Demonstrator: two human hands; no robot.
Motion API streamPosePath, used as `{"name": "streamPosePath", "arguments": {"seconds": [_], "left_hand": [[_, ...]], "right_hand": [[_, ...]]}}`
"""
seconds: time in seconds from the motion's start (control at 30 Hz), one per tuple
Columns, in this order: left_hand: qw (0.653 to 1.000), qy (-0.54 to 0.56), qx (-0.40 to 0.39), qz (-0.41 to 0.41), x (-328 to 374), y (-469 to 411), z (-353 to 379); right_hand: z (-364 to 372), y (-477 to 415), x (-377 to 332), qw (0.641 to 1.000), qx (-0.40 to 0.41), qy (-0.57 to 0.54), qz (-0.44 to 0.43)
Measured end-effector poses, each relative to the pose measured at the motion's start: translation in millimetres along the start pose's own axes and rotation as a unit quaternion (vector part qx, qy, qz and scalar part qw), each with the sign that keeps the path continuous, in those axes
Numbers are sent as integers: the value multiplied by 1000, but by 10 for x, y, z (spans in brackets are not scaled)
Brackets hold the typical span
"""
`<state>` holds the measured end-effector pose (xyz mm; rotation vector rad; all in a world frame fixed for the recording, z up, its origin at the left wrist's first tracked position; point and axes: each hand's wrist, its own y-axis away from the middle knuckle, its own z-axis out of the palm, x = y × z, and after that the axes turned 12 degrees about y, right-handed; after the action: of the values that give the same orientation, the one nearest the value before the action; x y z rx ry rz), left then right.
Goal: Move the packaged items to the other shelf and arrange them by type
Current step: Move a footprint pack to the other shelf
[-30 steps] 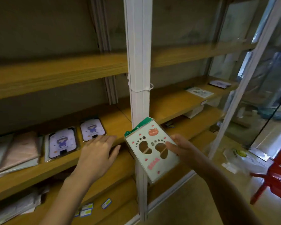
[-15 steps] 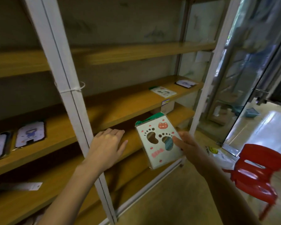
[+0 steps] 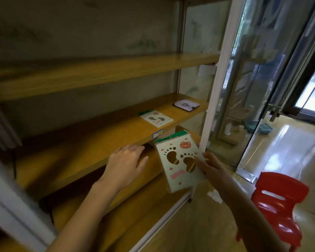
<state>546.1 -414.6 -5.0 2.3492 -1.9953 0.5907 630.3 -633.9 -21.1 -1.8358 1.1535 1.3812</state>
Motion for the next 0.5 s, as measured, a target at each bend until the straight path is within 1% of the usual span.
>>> {"name": "streamPosePath", "arguments": {"seconds": [0.13,0.27,0.37,0.5], "left_hand": [[1000,-5,-3,-24,-6,-611,99],[999,-24,10,-41,-109,-1133,183],[997,-37,6,-66,-199,-1434,249],[993,-41,4,-108,-309,-1665,308]], "right_hand": [[-213,-705,-48,1000,-14,6,9],[-306,-1432,-44,999,-36,9,13],[-307,-1887,-18,997,-66,28,-5],[-276,-2348,-23,994,-101,31,-5]]}}
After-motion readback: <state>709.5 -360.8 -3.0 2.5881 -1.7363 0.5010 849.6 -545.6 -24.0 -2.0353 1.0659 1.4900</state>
